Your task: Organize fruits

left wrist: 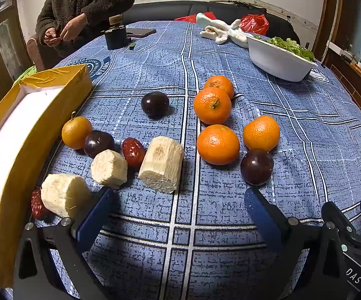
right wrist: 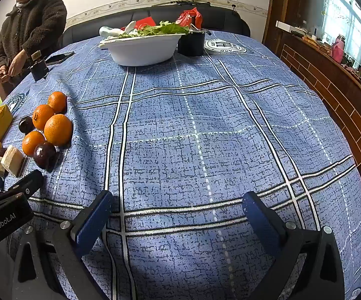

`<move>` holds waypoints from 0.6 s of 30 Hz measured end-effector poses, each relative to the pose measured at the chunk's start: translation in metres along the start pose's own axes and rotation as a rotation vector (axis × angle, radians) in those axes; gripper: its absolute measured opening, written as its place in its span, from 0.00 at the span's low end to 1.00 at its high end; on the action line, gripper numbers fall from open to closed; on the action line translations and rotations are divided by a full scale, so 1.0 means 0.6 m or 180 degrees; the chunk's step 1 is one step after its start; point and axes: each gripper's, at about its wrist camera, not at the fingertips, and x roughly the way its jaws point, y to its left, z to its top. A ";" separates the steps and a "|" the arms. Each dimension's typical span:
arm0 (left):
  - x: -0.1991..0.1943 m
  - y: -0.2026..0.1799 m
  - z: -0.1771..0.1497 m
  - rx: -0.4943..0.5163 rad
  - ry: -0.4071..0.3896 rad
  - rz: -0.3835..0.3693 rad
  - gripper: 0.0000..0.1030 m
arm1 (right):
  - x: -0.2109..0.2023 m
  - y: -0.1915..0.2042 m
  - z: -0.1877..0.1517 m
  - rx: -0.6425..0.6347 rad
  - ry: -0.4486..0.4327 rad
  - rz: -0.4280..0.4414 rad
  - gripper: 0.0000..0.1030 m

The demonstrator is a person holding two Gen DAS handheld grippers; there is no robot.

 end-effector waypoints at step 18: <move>0.000 0.001 0.000 -0.0022 0.0000 -0.0030 1.00 | 0.000 0.000 0.000 0.0004 0.0006 0.0005 1.00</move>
